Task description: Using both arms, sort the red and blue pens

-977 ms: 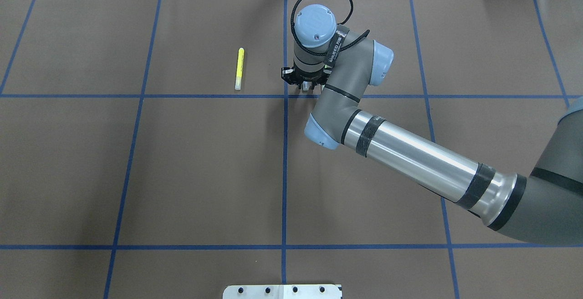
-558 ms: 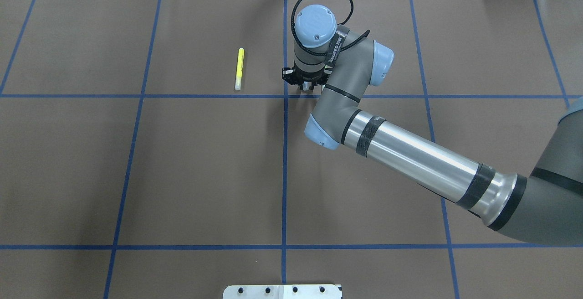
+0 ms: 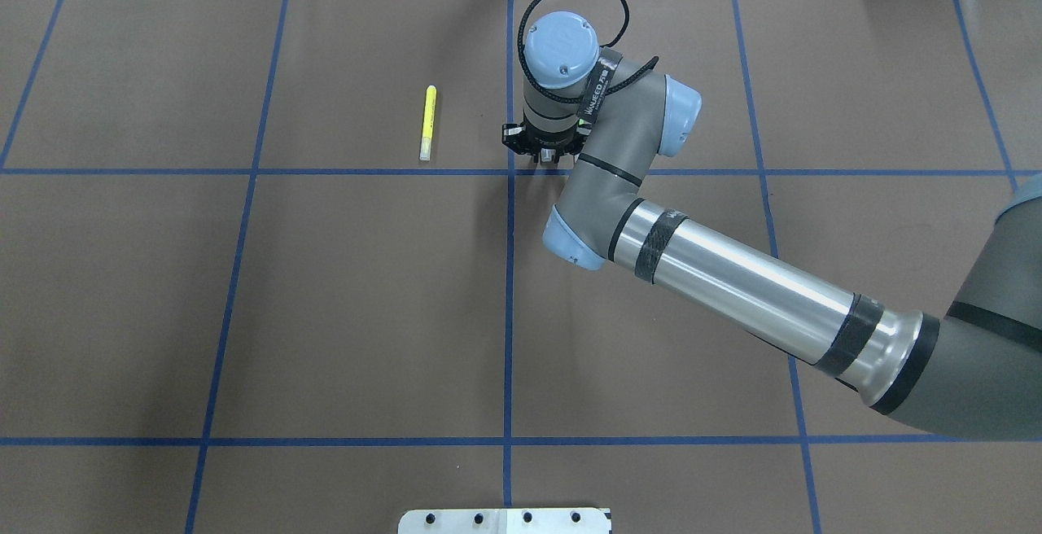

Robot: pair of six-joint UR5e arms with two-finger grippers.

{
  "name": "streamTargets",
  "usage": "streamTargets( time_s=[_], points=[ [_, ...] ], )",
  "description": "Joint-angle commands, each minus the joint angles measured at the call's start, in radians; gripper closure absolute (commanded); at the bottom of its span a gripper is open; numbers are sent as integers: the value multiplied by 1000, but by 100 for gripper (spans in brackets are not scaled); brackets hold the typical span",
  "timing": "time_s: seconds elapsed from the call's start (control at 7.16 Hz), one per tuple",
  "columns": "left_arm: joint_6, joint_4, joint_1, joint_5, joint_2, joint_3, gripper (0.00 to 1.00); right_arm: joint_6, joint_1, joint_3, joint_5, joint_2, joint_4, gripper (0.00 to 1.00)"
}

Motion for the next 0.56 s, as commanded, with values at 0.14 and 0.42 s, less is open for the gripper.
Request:
streamTargets(
  time_s=[0.14, 0.42],
  points=[
    [0, 0, 0, 0, 0, 0, 0, -1, -3, 0, 0, -1, 0, 63],
    [1, 0, 0, 0, 0, 0, 0, -1, -3, 0, 0, -1, 0, 74]
  ],
)
